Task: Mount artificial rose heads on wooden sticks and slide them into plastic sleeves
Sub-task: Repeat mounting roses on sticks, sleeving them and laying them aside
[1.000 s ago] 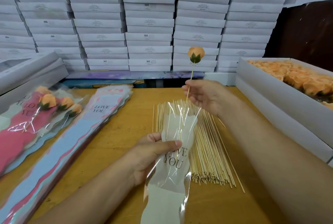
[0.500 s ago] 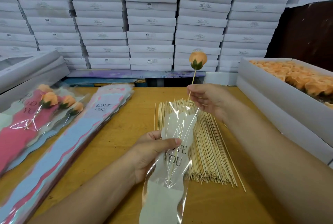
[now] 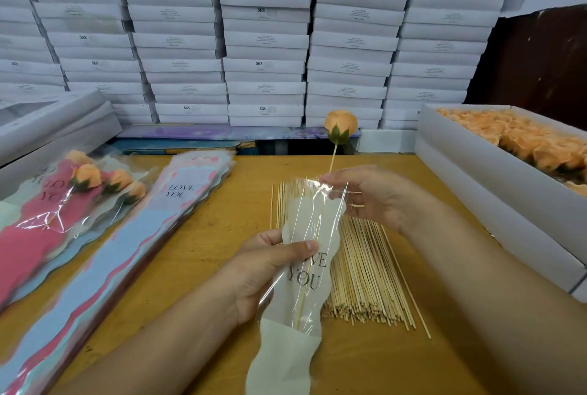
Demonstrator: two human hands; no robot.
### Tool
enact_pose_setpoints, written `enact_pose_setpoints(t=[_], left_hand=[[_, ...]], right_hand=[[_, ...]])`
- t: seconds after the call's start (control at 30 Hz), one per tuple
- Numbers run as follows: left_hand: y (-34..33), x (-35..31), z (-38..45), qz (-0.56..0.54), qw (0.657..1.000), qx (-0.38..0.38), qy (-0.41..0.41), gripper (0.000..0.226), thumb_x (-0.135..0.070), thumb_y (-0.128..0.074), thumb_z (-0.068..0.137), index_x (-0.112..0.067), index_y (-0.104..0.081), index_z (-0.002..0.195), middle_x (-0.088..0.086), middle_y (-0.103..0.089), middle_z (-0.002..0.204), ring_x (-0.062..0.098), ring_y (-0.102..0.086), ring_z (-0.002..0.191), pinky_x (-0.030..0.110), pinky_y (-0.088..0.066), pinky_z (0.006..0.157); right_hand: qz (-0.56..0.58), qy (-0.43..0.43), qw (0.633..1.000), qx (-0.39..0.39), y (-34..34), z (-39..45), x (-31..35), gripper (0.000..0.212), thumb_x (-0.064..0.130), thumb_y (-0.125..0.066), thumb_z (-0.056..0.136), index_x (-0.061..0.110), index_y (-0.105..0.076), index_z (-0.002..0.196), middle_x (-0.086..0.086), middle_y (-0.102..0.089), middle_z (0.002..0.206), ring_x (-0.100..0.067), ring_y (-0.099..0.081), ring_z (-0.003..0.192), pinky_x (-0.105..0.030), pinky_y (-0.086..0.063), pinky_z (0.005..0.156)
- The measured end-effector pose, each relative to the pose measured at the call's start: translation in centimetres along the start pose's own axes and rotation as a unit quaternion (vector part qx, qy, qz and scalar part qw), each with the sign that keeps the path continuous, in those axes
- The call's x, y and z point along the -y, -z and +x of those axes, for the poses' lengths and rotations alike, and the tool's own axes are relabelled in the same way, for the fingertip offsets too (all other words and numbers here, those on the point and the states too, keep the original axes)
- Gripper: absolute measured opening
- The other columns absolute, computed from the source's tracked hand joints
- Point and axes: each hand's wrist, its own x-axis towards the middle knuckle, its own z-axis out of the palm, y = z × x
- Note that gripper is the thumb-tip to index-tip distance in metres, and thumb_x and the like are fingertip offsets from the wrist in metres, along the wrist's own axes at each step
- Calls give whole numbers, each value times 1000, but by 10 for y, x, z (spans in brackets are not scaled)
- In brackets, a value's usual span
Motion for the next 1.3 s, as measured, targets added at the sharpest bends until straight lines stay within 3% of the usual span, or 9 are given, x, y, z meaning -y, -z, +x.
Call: enact_pose_setpoints(t=[0.17,0.33,0.53,0.67,0.83,1.03,1.2,1.3], left_hand=[[-2,-2,-3,-2,1000,23,0,13,-14,-84,62,-22,-82,72,14,-77,88,25,-74,71,35,-60,62],[-2,-2,-4,-5,1000,29,-1,14,-12,-82,66,-26,-82,69,10,-77,84,22,-74,71,33,-61,64],[0,0,-3,-11,1000,23,-9,19,-12,-81,66,-30,-79,59,8,-77,78,19,-74,66,29,-59,58],[3,-1,0,-10,1000,17,0,13,-12,-82,66,-16,-82,79,17,-76,90,26,-72,71,37,-62,66],[2,-1,2,-14,1000,9,12,44,-13,-83,63,-2,-75,105,21,-74,96,29,-71,72,40,-62,70],[0,-2,0,-23,1000,19,4,14,-13,-82,61,-15,-82,75,16,-77,86,25,-73,67,37,-63,63],[-1,-2,1,-26,999,19,9,10,-11,-80,65,-15,-82,75,17,-76,87,24,-73,65,34,-60,57],[-1,-3,0,-26,999,20,8,9,-12,-80,64,-21,-81,65,14,-77,82,22,-73,64,33,-60,57]], right_hand=[[54,-6,997,-52,3,9,15,15,23,-73,88,14,-70,99,2,-72,84,-8,-63,65,-17,-46,51],[83,-1,993,-88,4,19,20,5,20,-73,87,16,-71,85,3,-71,81,-7,-60,62,-19,-45,52],[70,-5,995,-68,3,18,10,11,21,-75,85,17,-71,94,5,-71,84,-6,-61,71,-20,-44,56],[60,-18,997,-46,2,13,2,10,18,-75,85,16,-73,95,6,-72,79,-9,-60,75,-22,-45,62],[47,-27,998,-32,-2,7,-7,9,17,-77,84,16,-73,92,8,-70,69,-9,-59,74,-20,-46,58],[52,-31,998,-26,-4,6,-13,15,18,-78,83,15,-72,97,5,-69,80,-9,-58,74,-20,-46,57],[73,-48,995,-40,-1,7,-11,20,23,-80,81,15,-69,95,3,-69,80,-11,-60,72,-21,-47,55],[94,-45,993,-51,1,8,-8,37,30,-83,78,13,-66,105,-5,-71,98,-14,-63,75,-22,-51,55]])
